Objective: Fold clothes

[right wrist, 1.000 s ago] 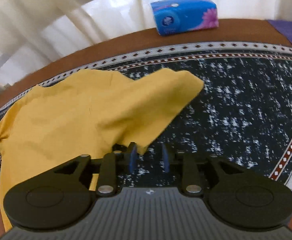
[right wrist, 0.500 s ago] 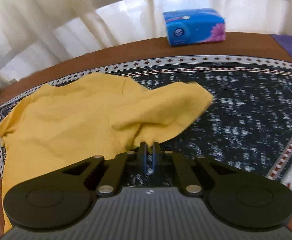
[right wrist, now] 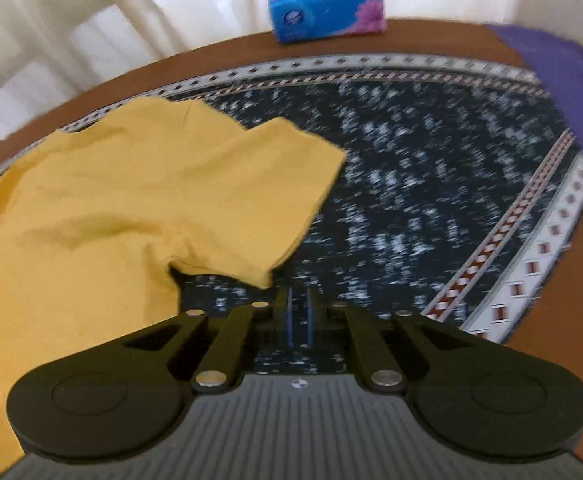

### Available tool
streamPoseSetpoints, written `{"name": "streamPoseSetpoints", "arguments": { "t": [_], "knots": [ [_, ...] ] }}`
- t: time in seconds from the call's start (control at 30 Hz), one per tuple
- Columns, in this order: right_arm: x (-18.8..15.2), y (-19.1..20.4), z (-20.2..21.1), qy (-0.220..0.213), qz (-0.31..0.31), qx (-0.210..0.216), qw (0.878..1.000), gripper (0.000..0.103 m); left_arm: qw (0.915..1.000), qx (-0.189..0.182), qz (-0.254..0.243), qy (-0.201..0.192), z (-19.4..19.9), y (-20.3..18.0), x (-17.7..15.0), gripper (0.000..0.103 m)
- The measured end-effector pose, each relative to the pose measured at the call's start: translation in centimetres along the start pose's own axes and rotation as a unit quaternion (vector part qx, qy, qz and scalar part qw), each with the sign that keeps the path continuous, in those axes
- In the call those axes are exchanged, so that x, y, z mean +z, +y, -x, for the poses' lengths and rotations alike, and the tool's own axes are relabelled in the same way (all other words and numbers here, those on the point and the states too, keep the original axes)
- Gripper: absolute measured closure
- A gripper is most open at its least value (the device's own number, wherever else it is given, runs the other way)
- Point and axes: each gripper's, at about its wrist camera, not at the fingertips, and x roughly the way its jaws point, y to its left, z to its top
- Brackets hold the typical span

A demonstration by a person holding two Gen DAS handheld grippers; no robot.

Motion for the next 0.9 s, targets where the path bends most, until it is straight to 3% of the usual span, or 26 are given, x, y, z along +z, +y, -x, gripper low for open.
{"name": "streamPoseSetpoints", "arguments": {
  "t": [0.1, 0.2, 0.27, 0.33, 0.43, 0.5, 0.57, 0.63, 0.77, 0.9],
  "knots": [
    [0.5, 1.2, 1.3, -0.027, 0.024, 0.005, 0.999, 0.089, 0.9999, -0.008, 0.008, 0.007, -1.1, -0.3, 0.2, 0.044],
    [2.4, 4.5, 1.8, -0.042, 0.072, 0.054, 0.995, 0.087, 0.9996, -0.013, 0.023, 0.009, -1.9, -0.2, 0.4, 0.044],
    [4.1, 8.0, 1.5, -0.048, 0.123, 0.090, 0.987, 0.067, 0.9992, -0.019, 0.035, 0.009, -2.3, -0.1, 0.5, 0.044],
    [5.7, 12.3, 0.9, -0.051, 0.184, 0.124, 0.974, 0.061, 0.9989, -0.024, 0.039, 0.009, -2.5, -0.1, 0.6, 0.044],
    [7.8, 19.8, -0.4, -0.044, 0.277, 0.179, 0.943, 0.061, 0.9984, -0.036, 0.045, 0.006, -2.5, 0.1, 0.5, 0.044],
    [8.7, 25.0, -1.3, -0.043, 0.347, 0.209, 0.913, 0.055, 0.9979, -0.044, 0.046, 0.005, -2.6, 0.3, 0.5, 0.044],
    [9.6, 30.0, -2.3, -0.044, 0.416, 0.233, 0.878, 0.041, 0.9976, -0.051, 0.047, 0.004, -2.7, 0.4, 0.4, 0.044],
    [9.4, 34.3, -2.8, -0.043, 0.471, 0.249, 0.845, 0.041, 0.9966, -0.062, 0.055, 0.003, -2.8, 0.8, 0.4, 0.044],
    [9.3, 40.9, -5.2, -0.015, 0.547, 0.266, 0.794, 0.041, 0.9943, -0.085, 0.066, -0.003, -2.8, 1.4, 0.4, 0.044],
    [9.1, 44.3, -8.2, 0.036, 0.576, 0.285, 0.765, 0.041, 0.9921, -0.104, 0.071, -0.003, -2.9, 1.9, 0.3, 0.048]
  ]
}}
